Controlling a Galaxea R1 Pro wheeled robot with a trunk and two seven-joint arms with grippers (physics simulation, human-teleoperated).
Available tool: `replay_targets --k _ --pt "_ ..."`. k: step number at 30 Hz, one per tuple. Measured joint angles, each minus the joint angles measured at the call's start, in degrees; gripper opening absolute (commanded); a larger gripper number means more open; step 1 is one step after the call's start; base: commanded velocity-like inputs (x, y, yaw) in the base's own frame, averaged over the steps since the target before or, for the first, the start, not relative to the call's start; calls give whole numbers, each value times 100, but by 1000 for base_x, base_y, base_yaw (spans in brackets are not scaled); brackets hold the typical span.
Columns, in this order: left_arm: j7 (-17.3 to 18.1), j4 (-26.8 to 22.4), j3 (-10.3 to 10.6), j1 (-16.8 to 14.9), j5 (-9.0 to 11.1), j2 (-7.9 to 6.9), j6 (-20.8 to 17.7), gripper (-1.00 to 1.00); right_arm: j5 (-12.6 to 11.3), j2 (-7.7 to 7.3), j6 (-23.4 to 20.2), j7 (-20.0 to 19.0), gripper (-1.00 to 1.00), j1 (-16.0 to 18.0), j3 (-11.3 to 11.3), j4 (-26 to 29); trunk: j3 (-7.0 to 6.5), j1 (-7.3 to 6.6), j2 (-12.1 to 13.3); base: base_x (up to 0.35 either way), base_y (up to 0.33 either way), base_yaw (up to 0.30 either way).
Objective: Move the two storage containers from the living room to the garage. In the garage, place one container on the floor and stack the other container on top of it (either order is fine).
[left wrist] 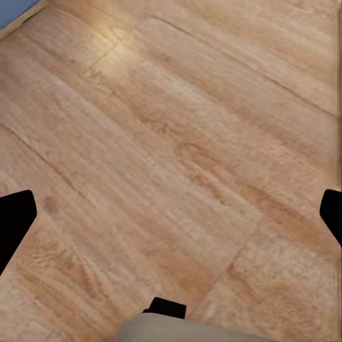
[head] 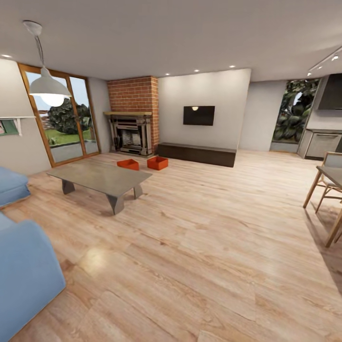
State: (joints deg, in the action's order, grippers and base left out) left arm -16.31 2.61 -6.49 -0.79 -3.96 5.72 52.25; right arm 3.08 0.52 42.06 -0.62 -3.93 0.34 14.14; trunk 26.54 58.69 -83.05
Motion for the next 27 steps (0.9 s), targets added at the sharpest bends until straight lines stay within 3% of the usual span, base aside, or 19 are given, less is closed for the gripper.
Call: replay_targets --k 27 --pt "0 1 6 0 0 0 0 100 -1 0 0 0 100 0 0 0 0 0 0 327 -136 0"
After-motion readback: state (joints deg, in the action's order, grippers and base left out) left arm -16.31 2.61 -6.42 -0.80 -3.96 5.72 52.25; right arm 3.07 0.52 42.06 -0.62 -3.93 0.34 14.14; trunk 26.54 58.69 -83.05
